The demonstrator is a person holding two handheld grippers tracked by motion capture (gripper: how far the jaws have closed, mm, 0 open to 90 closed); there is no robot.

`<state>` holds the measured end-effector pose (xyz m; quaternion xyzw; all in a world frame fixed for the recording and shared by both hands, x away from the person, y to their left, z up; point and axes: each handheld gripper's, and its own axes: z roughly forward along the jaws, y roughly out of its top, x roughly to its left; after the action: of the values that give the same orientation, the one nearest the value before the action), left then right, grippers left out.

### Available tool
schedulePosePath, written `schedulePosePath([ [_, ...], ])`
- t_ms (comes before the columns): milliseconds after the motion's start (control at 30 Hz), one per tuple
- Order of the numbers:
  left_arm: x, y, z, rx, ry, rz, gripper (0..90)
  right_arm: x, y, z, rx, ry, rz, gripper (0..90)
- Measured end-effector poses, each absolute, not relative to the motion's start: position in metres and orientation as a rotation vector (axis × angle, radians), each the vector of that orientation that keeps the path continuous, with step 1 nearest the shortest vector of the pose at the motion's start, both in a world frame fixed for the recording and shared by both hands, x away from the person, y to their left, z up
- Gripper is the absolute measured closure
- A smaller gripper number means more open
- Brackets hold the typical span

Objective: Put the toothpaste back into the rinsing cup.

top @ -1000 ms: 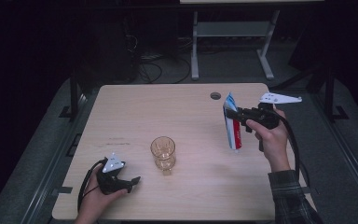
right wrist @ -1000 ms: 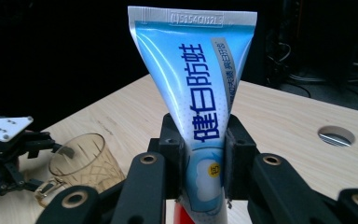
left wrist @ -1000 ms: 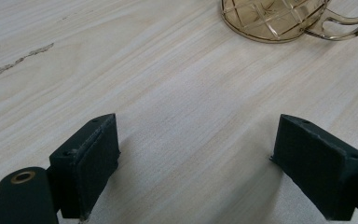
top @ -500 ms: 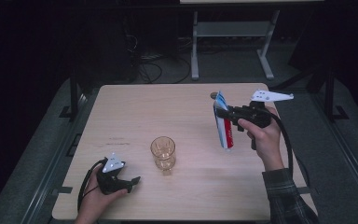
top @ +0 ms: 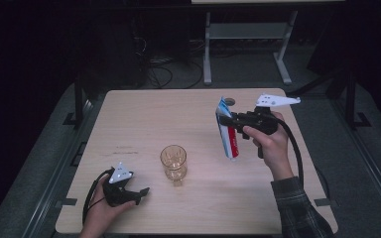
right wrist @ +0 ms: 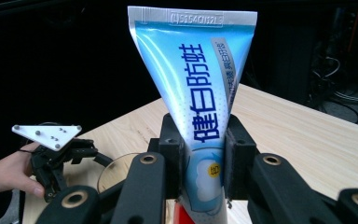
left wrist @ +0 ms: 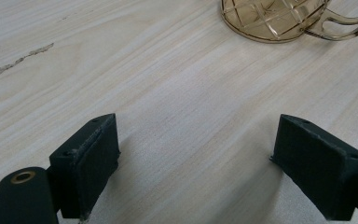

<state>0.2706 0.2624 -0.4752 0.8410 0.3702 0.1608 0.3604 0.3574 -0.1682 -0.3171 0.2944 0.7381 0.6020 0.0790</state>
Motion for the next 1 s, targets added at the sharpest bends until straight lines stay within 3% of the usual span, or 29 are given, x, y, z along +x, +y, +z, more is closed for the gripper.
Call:
schedulePosePath([
  [1000,0.271,0.262,-0.475,2.174,0.942,0.410,13.1,0.365,-0.113,-0.301,0.737,2.283,1.830,72.7],
])
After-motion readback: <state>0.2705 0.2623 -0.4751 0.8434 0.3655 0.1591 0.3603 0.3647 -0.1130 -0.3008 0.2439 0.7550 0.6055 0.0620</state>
